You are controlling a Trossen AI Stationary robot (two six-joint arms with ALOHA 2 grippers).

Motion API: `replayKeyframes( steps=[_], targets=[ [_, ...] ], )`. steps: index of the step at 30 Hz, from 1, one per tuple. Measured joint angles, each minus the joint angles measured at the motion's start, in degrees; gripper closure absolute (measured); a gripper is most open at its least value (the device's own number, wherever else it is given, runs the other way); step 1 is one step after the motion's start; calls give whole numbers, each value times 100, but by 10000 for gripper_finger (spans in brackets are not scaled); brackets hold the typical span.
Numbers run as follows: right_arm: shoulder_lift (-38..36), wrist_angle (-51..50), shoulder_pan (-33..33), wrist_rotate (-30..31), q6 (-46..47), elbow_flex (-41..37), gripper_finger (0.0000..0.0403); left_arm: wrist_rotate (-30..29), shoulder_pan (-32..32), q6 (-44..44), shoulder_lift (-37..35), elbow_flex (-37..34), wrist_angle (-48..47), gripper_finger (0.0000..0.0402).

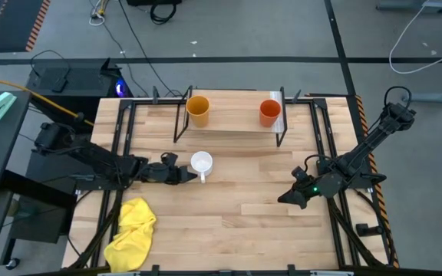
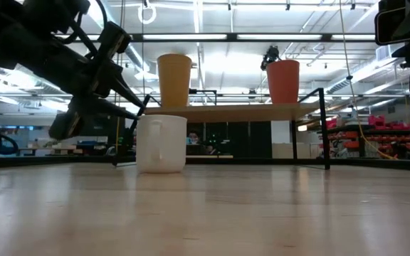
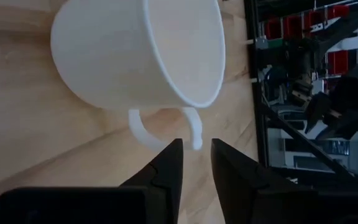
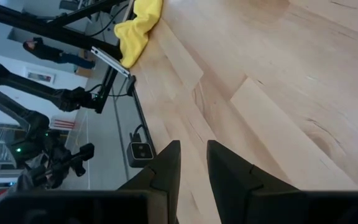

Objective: Stack small to large cups/mugs on shelf
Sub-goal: Put the white mug on the shelf

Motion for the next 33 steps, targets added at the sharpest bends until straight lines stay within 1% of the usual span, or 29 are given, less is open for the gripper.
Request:
replayKeyframes(
  steps=[8,14,20,25,33],
  targets=[
    [0,-4,0,18,-42,0,316,-4,-116,-242,357,2,95,314],
    [0,-26,-2,24,-42,0,316,-10,-118,-235,772,4,783,309],
    [0,-26,-2,24,-42,0,316,-53,-55,-239,1045,4,1035,316],
    [0,-26,-2,24,-46,0,316,-71,30,-80,1134,7,1539,312],
    [0,-26,-2,24,-86,0,316,-52,161,-80,1136,7,1579,311]
  ],
)
